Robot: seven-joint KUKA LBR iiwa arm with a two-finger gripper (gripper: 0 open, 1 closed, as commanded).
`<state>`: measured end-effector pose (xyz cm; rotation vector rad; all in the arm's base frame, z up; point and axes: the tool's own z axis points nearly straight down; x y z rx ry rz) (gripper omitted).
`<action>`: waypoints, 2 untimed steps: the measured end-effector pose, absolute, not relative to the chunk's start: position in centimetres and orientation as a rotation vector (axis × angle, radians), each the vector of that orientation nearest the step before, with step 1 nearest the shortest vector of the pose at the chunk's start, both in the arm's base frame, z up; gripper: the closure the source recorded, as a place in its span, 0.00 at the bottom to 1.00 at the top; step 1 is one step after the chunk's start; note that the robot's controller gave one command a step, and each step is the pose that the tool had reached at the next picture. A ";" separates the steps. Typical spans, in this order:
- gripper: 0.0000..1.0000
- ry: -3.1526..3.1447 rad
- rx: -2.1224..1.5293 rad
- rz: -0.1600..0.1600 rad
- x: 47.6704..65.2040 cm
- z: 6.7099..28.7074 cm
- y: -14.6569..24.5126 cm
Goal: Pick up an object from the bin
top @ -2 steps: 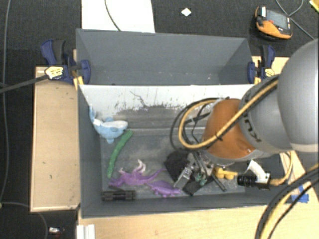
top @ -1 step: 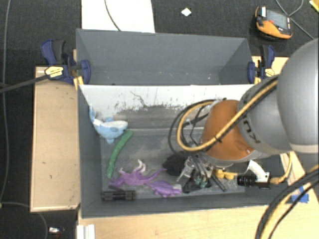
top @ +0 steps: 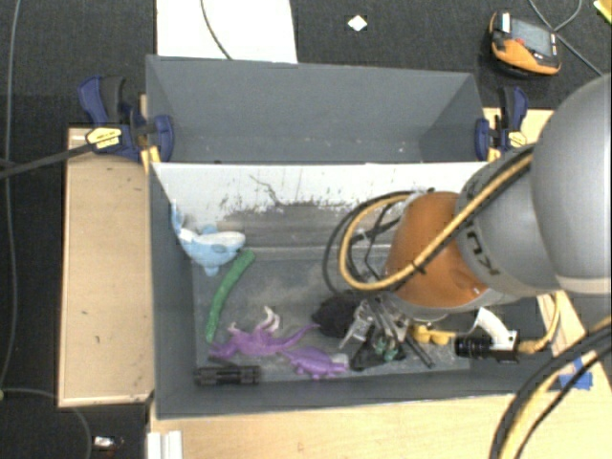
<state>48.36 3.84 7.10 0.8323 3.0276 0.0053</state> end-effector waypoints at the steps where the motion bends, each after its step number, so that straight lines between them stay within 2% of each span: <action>1: 1.00 3.036 0.832 0.001 48.1 8.9 3.8; 2: 1.00 3.032 0.828 0.003 48.3 11.6 3.8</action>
Offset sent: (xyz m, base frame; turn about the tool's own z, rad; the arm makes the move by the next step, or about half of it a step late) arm -0.0023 -0.0003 0.0435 -0.0004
